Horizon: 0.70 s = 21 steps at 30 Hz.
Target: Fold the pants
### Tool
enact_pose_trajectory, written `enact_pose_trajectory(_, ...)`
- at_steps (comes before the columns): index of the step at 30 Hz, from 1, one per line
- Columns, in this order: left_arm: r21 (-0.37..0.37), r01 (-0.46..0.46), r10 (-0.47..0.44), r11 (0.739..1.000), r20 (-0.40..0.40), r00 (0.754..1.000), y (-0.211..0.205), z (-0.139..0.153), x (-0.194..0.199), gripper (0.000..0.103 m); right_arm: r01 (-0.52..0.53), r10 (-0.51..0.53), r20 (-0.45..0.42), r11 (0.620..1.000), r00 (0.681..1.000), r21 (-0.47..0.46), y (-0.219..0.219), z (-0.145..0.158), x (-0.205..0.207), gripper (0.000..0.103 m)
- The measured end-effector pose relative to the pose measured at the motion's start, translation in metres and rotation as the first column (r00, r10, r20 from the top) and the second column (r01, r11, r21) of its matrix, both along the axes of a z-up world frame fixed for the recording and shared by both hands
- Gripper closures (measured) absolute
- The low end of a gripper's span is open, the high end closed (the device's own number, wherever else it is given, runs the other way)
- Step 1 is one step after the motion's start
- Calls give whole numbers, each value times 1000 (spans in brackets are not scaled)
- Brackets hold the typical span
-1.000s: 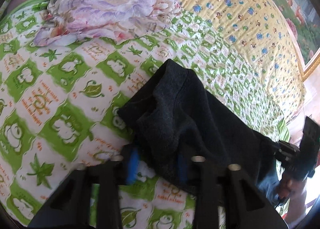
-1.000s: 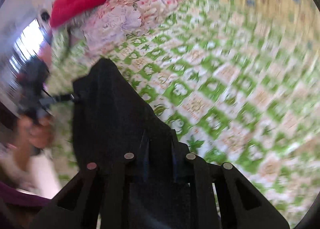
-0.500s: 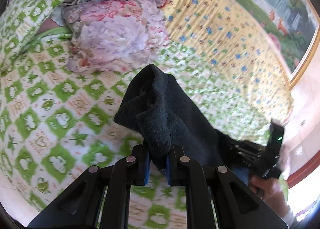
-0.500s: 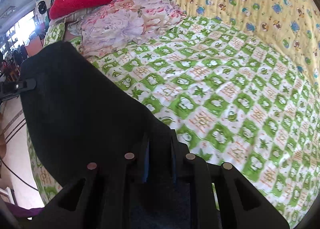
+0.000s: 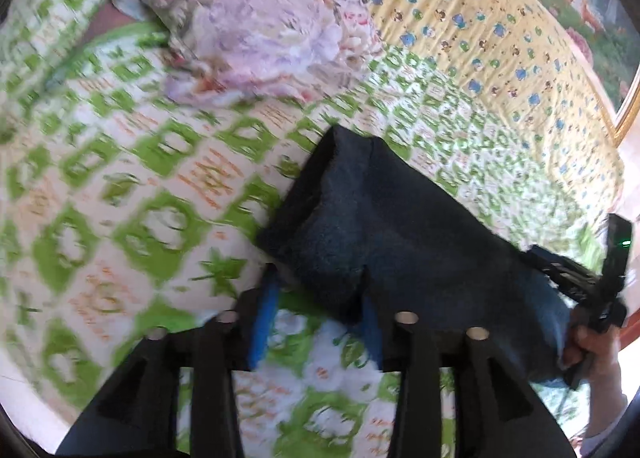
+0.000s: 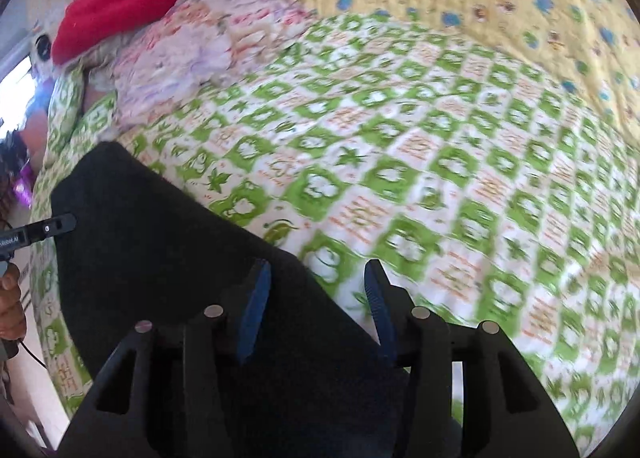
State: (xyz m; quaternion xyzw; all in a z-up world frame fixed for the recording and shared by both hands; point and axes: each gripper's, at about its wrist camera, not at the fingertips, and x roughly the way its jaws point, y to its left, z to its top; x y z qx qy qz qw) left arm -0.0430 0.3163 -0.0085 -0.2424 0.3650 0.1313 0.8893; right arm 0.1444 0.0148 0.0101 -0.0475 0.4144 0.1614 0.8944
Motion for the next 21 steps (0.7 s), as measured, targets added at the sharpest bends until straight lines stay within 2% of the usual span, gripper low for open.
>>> enact_pose_trajectory(5,62,-69,67,996,33,997,-2,29,-19,53,22,-24,24,996,999,83,-21,22,-30,54)
enact_pose_trajectory(8,61,-94,90,994,68,994,-4,46,-27,50,25,-27,16,993,1000,116,-29,29,-47,53)
enact_pose_trajectory(10,46,-73,69,996,82,994,-11,55,-25,50,24,-24,3,991,1000,132,-32,30,-58,52)
enact_pose_trajectory(14,74,5,-10,997,73,997,-42,65,-10,49,31,-30,-11,990,1000,135,-34,27,-74,52)
enact_pose_trajectory(21,79,135,-140,988,62,988,-92,65,13,48,89,-85,-29,983,996,163,-55,25,-101,52)
